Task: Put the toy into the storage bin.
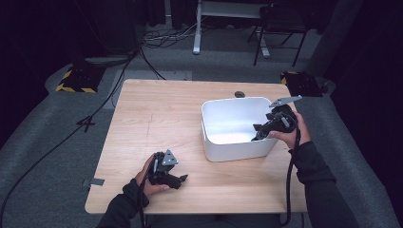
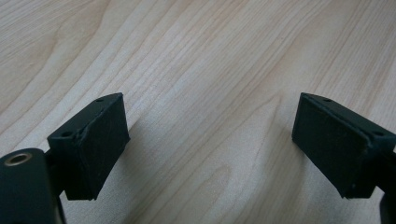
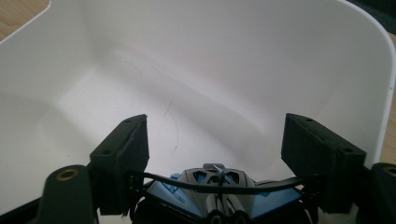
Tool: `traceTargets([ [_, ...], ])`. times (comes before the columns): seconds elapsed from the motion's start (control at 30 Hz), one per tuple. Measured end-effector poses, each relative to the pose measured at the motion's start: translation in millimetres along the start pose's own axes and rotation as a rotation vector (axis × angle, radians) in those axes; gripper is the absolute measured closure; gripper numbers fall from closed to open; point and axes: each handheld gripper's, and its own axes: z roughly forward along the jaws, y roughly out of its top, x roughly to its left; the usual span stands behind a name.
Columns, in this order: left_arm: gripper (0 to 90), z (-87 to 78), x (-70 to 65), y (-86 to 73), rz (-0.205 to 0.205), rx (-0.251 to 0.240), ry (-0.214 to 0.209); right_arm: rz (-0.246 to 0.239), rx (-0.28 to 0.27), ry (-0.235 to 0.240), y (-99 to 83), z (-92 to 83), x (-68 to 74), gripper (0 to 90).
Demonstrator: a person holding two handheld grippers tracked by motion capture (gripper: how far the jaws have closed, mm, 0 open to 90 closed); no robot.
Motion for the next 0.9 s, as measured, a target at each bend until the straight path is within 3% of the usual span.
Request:
traceTargets([
  [0.3,11.0,0.0,0.0,0.0,-0.001,-0.001,0.0,0.016,-0.051,0.0,-1.9,-7.1,0.7,22.0],
  [0.47,11.1,0.0,-0.2,-0.1,-0.002,0.0,0.001,-0.002,-0.057,-0.01,-1.9,-8.3,3.6,22.6],
  [0.9,11.1,0.0,-0.2,-0.1,-0.002,0.0,0.001,-0.029,-0.142,-0.027,-2.6,-20.6,7.7,19.8],
])
